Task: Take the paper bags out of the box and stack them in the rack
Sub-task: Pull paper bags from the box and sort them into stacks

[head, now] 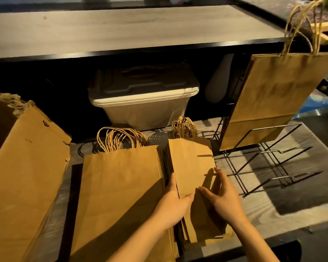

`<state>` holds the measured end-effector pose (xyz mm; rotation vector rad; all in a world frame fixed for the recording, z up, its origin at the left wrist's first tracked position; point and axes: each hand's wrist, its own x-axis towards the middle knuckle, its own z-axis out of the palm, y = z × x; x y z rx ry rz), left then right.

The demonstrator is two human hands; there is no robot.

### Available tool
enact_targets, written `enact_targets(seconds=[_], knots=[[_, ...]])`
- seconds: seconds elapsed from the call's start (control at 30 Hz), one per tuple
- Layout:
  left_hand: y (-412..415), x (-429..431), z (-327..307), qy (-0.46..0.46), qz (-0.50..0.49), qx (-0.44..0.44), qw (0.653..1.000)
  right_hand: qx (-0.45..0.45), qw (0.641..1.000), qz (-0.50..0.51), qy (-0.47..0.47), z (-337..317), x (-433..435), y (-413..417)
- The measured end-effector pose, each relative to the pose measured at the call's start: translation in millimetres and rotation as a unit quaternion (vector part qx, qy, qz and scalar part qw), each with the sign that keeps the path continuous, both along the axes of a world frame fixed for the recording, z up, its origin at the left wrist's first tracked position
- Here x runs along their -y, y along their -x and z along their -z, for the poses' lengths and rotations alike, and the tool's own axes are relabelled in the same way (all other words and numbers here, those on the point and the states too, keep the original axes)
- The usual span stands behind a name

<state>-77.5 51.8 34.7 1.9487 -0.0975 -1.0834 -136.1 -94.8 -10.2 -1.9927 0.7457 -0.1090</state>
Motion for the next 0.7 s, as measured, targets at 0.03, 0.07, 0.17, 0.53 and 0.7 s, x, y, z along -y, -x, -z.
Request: enact_targets(seconds=[0.03, 0.07, 0.17, 0.53, 0.7], knots=[[-2, 0, -1, 0.005, -0.002, 0.004, 1.000, -0.009, 1.000, 0.001, 0.000, -2, 1, 0], [-4, -1, -3, 0.011, -0.006, 0.011, 1.000, -0.014, 1.000, -0.001, 0.005, -5, 2, 0], [-16, -3, -10, 0.021, -0.016, 0.047, 0.999, -0.006, 0.999, -0.011, 0.048, -15, 3, -6], [-75, -69, -94, -0.105, 0.120, 0.302, 0.940, 0.123, 0.964, -0.166, 0.170, -98, -47, -75], [-91, -132, -165, -0.115, 0.113, 0.375, 0.913, 0.185, 0.927, -0.252, 0.206, -149, -106, -108]])
